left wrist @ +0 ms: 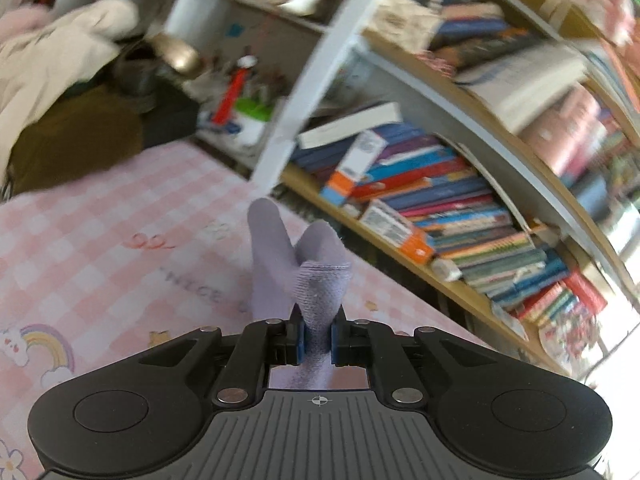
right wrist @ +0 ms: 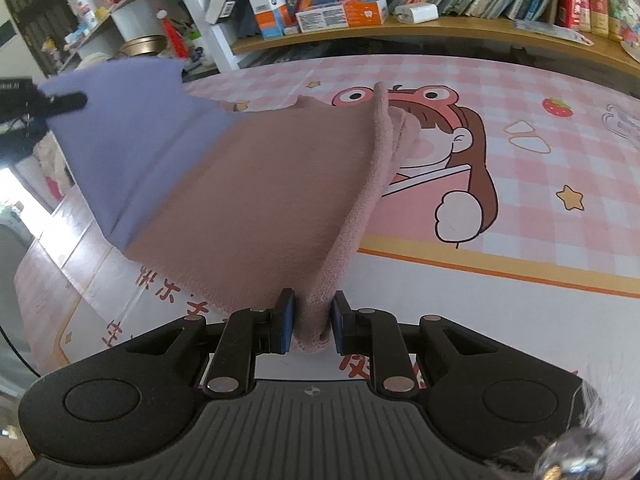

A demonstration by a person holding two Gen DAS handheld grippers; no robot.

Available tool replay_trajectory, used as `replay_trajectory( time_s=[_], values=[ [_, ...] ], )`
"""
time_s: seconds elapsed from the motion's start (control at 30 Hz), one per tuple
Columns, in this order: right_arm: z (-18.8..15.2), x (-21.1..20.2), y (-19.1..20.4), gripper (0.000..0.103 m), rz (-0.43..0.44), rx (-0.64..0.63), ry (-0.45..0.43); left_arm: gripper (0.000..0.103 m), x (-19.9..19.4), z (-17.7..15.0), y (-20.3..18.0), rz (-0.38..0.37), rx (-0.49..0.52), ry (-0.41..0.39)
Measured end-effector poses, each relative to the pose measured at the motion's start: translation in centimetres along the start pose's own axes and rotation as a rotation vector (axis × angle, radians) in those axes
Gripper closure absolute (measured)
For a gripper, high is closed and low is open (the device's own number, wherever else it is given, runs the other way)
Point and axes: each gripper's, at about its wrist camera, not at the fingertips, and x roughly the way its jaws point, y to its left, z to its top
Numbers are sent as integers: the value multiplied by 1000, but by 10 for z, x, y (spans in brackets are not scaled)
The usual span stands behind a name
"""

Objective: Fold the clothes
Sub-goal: 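Lift the lavender end with the left gripper and fold it over onto the pink end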

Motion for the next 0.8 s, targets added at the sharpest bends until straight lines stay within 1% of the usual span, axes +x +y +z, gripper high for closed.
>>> replay_trajectory(
  time_s=[0.13, 0.2, 0.57, 0.63, 0.73, 0.8],
  values=[
    [1, 1, -5, 85, 32, -22, -3, 93, -9, -6, -40, -18, 123, -15],
    [1, 2, -7, 85, 48, -31, -4, 93, -14, -16, -64, -41, 211, -20],
    [1, 1, -23, 85, 141, -42, 1, 93, 20, -125, -154, -65, 749, 237],
    [3, 2, -25, 85, 155, -46, 11, 92, 26, -135, -158, -45, 772, 268],
    [4, 3, -28, 85, 174, -40, 16, 92, 25, -134, -159, -37, 770, 269],
    [4, 3, -30, 84, 186, -30, 15, 92, 24, -129, -160, -39, 747, 260]
  ],
)
